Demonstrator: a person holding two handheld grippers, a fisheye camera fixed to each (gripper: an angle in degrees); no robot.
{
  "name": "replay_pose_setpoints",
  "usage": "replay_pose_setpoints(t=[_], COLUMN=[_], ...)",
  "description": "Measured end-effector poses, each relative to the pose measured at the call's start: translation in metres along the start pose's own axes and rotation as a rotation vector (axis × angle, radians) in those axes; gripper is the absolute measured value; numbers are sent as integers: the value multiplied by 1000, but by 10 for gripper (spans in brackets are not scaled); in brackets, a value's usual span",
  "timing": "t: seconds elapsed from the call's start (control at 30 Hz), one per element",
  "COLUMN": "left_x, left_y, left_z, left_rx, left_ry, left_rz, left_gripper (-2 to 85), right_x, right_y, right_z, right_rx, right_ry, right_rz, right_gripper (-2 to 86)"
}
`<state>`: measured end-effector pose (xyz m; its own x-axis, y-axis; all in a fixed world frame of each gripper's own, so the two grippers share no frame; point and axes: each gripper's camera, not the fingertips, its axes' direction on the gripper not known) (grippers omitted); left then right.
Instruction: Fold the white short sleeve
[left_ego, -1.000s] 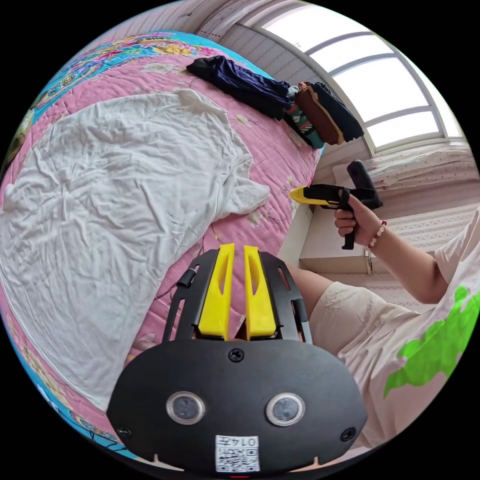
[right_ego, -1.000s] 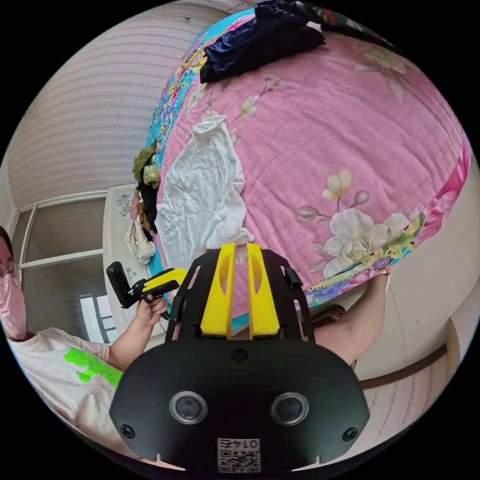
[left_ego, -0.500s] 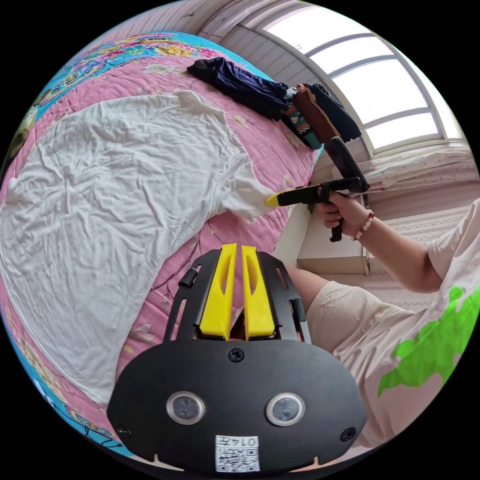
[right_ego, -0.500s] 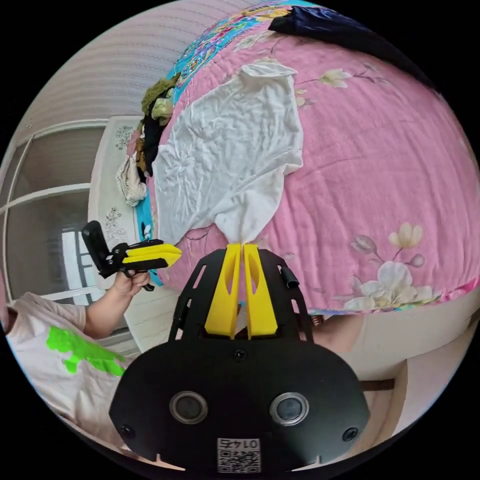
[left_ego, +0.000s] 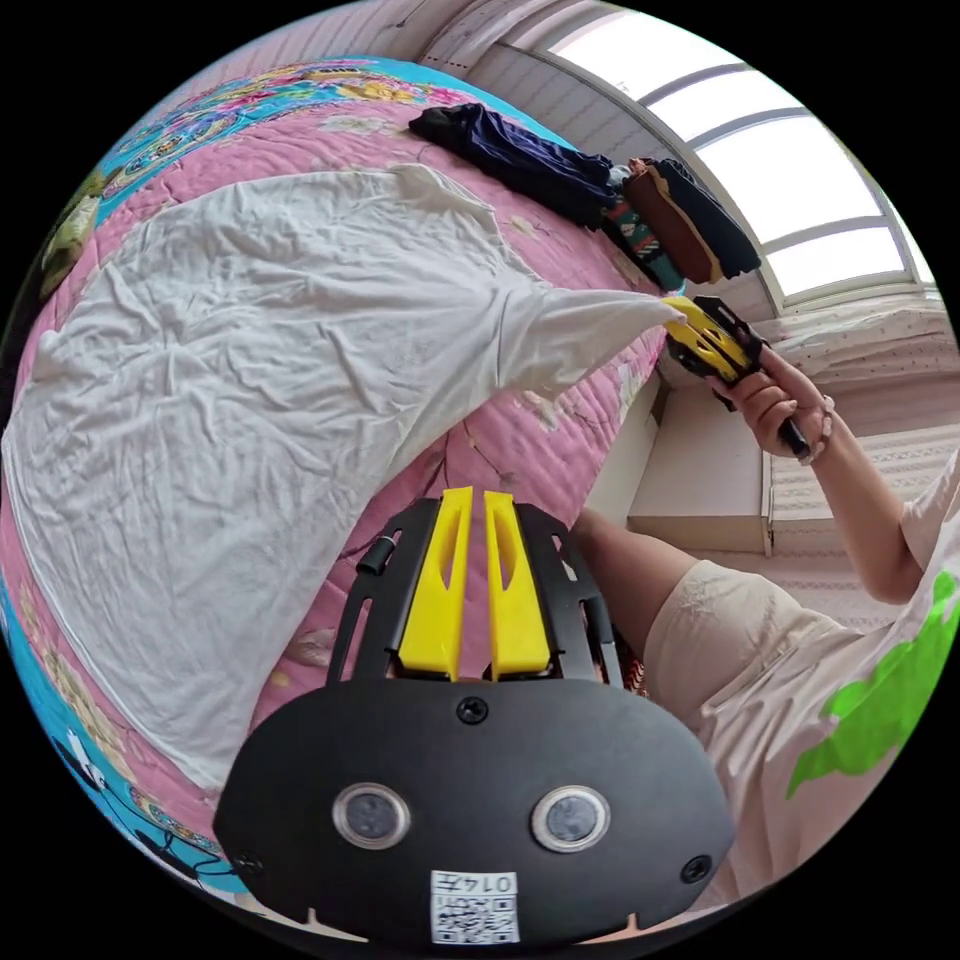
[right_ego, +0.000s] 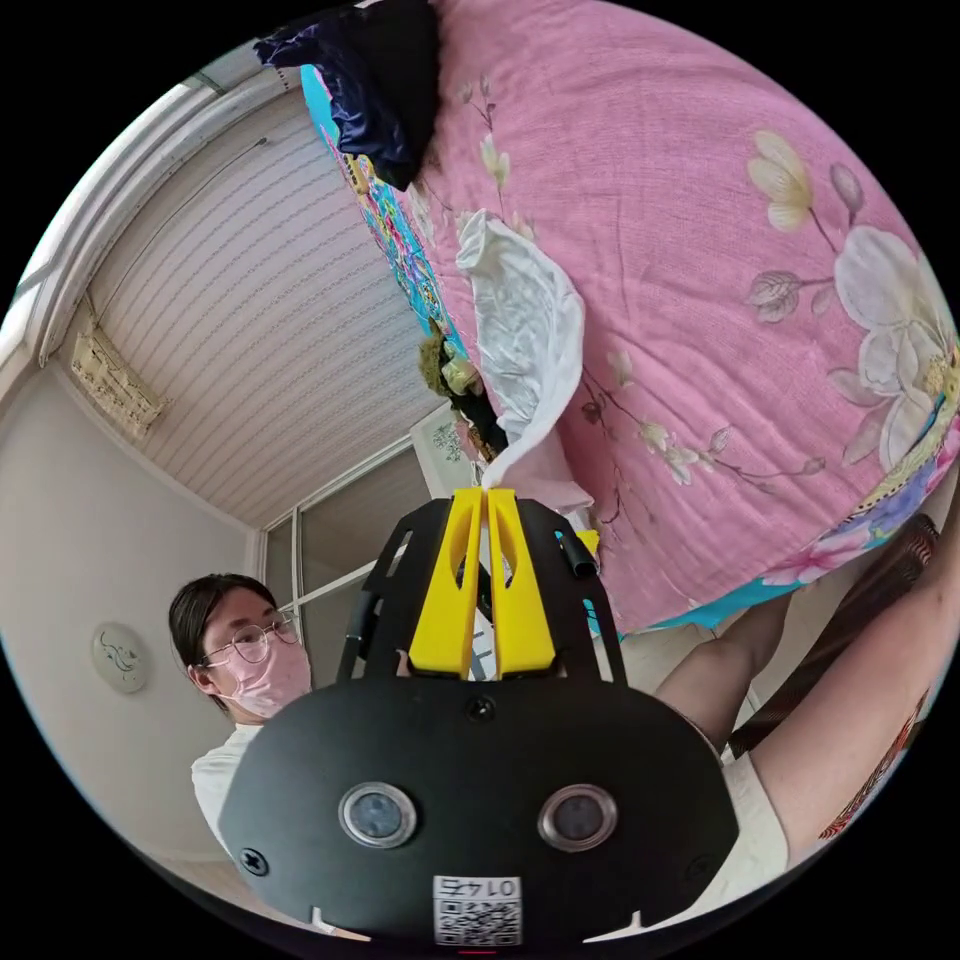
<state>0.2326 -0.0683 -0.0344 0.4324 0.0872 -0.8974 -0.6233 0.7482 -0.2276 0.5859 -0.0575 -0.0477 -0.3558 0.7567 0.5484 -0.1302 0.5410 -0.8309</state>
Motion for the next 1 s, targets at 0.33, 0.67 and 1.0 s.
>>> replay_pose_setpoints(t=[0.33, 0.67, 1.0], left_x=[50, 76, 39], left_y=[-30, -64, -97], left_z=[30, 41, 31], left_rx=[41, -107, -182], left_ry=[-361, -400, -155], left_rz=[235, 439, 242], left_gripper=[60, -7, 45], right_x=[-7, -35, -17], right_y=[-18, -12, -7], right_z=[6, 27, 69], right_rx=[28, 49, 16], right_ry=[114, 141, 571], right_rz=[40, 7, 2], right_gripper=[2, 3, 11])
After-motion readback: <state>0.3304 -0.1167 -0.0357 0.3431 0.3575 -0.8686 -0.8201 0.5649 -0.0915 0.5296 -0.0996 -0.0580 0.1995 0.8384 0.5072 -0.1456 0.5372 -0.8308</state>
